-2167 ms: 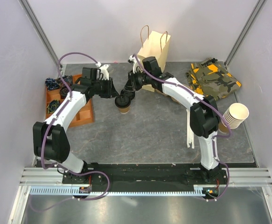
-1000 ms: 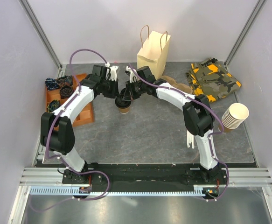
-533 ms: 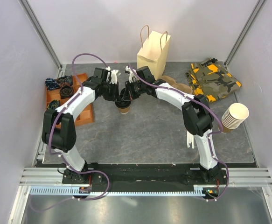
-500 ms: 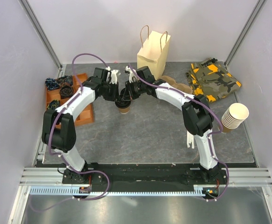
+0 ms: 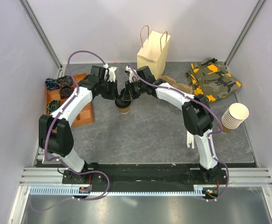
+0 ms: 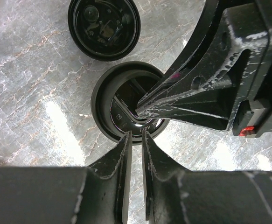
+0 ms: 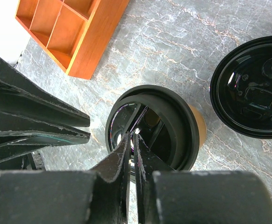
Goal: Pack the takeout coffee
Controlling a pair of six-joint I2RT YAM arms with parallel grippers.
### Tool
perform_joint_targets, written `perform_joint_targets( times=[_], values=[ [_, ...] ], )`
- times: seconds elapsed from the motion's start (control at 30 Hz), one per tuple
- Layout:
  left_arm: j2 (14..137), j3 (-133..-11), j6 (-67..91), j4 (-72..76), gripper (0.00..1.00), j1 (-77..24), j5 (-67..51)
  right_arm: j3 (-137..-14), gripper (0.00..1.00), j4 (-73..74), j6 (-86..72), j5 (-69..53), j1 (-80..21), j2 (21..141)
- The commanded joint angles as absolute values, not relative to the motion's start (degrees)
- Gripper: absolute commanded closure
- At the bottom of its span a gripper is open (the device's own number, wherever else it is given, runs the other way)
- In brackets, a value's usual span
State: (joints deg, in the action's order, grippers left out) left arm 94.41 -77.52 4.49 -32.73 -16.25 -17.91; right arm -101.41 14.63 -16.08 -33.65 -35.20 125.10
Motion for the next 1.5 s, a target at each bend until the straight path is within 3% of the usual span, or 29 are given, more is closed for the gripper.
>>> perform_joint_targets(
  times=[0.0, 0.3, 0.5, 0.6, 0.7, 0.73, 0.83, 0.93, 1.1, 1.23, 1.47],
  values=[
    [94.2, -78.9, 5.4, -32.6, 0.79, -16.2, -16.4, -101.4, 0.87, 17.7, -14.9, -32.5, -35.3, 125.6],
    [99.2, -74.2, 5.4, -31.7, 0.79, -15.5, -16.9, -100.6, 0.87, 17.7, -14.3, -32.5, -35.3, 126.0],
    [95.0, -75.4, 6.5, -30.9, 0.74, -14.6, -19.4, -102.4, 0.84, 17.7, -13.9, -34.7, -35.5, 125.9],
    [91.9, -75.7, 7.9, -29.9, 0.65, -13.2, -21.6, -103.4, 0.79, 16.4, -14.4, -37.1, -35.6, 124.5],
    [89.2, -75.3, 9.5, -28.7, 0.55, -11.5, -24.8, -103.5, 0.67, 13.1, -15.0, -38.4, -35.5, 121.4],
    [88.8, -75.2, 9.8, -28.5, 0.54, -11.0, -25.5, -103.4, 0.58, 12.2, -15.3, -38.5, -35.7, 120.5],
    [87.0, -74.5, 11.2, -27.6, 0.51, -9.0, -28.5, -101.2, 0.46, 9.5, -14.7, -38.5, -35.5, 115.9],
    [85.5, -73.7, 12.4, -26.6, 0.50, -7.1, -30.3, -95.7, 0.42, 8.2, -12.1, -35.6, -35.6, 110.6],
    [84.1, -72.0, 15.7, -24.0, 0.49, -3.8, -32.6, -85.5, 0.41, 11.3, -6.5, -30.9, -35.8, 106.3],
    [84.5, -71.7, 17.8, -23.1, 0.48, -2.2, -34.5, -84.9, 0.46, 19.0, -1.9, -27.4, -36.1, 109.2],
    [85.3, -71.8, 18.0, -21.9, 0.48, -1.7, -34.8, -84.6, 0.47, 17.5, 1.3, -21.4, -37.5, 114.6]
  ],
)
